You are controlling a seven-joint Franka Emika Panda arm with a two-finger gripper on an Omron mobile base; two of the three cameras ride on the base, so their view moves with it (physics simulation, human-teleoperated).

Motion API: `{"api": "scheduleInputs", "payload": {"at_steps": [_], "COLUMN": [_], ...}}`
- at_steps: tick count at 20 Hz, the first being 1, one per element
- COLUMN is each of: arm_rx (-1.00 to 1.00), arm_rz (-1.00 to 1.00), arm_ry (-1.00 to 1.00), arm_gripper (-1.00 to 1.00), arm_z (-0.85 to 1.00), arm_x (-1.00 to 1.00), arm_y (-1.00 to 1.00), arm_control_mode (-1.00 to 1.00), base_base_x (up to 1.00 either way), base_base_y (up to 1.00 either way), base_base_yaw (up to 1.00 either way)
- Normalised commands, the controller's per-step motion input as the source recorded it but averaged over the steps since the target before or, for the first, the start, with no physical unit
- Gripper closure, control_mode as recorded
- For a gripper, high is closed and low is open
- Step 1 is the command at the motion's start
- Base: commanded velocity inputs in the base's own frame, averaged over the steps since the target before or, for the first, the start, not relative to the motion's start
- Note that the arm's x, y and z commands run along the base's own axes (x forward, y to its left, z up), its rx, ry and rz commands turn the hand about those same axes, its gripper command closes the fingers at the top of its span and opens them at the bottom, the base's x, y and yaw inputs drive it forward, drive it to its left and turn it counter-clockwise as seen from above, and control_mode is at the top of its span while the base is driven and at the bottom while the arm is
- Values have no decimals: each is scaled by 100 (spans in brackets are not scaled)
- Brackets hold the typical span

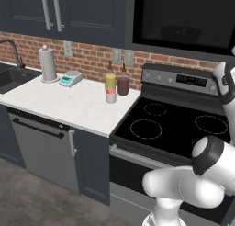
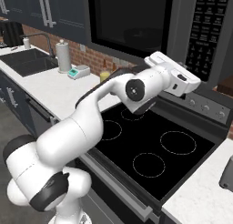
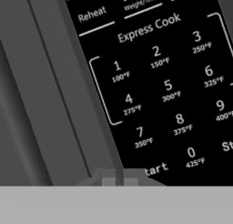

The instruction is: Pick the garlic from the sink and place it in the bowl. Then pick the bowl and place it in the microwave. Then close the microwave door and press the start button.

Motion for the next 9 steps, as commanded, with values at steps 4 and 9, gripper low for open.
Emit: {"api": "scheduleInputs", "payload": {"at_steps": [4,9], "arm_rx": [1,4], "arm_rz": [19,18], "arm_ry": [0,0], "arm_gripper": [100,100], "arm_z": [-15,-8], "arm_x": [21,21], "arm_y": [-35,-43], "arm_control_mode": [-100,-100], "base_base_x": [0,0], "base_base_y": [0,0], "base_base_yaw": [0,0]}}
